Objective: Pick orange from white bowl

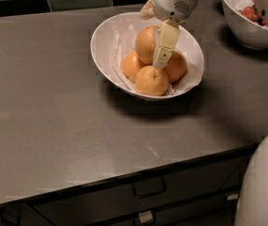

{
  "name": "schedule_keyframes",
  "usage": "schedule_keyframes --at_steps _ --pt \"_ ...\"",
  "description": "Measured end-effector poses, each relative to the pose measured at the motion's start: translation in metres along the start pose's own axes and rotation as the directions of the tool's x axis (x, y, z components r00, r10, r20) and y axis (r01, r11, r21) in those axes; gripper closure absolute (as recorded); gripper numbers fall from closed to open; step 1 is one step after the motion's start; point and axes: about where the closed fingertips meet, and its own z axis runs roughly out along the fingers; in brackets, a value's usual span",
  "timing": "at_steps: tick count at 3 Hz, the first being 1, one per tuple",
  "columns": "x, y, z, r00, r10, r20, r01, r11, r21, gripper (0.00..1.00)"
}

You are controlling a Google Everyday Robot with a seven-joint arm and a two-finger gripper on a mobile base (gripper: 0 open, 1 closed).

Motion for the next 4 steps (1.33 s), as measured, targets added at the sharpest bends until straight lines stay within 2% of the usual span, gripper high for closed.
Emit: schedule_keyframes --at_steps 1,4 --pt "0.002 0.002 0.003 1.0 0.003 0.005 -0.003 1.0 -0.008 0.0" --pt "0.005 -0.021 0.022 0.999 -0.03 0.032 0.031 0.9989 -0.034 0.0"
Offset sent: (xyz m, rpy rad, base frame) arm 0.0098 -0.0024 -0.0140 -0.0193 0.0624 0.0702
